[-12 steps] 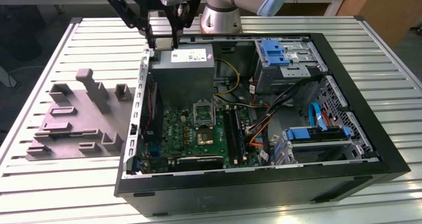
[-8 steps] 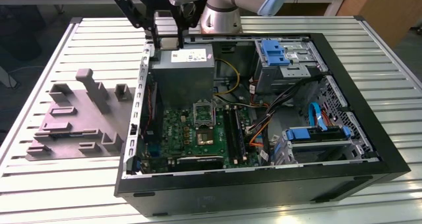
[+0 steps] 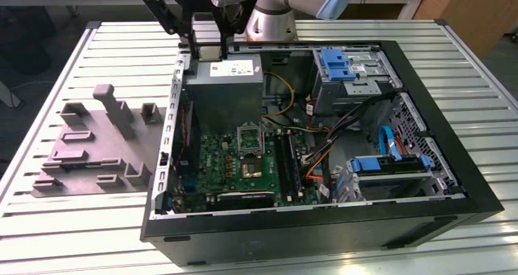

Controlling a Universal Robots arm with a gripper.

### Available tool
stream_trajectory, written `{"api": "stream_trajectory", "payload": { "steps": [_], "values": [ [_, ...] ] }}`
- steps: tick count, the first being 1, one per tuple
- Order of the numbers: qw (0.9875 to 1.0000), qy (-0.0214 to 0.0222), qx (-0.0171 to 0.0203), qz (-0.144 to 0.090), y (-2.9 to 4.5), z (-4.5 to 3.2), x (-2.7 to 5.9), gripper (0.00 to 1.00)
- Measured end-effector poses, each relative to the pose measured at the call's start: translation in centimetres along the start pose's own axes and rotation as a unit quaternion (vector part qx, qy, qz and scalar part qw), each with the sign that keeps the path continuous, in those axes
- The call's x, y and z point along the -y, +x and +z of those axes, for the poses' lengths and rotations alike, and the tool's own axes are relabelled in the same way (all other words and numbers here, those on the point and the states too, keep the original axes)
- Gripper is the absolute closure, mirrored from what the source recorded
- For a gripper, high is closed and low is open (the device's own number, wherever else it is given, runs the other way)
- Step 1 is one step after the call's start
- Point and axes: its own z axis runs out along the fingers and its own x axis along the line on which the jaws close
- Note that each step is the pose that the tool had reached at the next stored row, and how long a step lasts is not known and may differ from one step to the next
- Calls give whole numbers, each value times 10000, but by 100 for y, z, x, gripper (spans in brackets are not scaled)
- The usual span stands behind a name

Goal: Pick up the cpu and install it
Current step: 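Pick up the cpu and move it towards the insertion slot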

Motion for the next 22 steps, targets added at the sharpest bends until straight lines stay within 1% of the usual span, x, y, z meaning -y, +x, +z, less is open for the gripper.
{"api": "stream_trajectory", "payload": {
  "steps": [4, 7, 11, 22],
  "values": [
    [10000, 0, 0, 1, -11, 0, 2, 53],
    [10000, 0, 1, 0, -13, 0, 36, 53],
    [10000, 0, 0, 0, -16, 0, 37, 53],
    [10000, 0, 0, 0, -166, 1, 32, 53]
  ]
}}
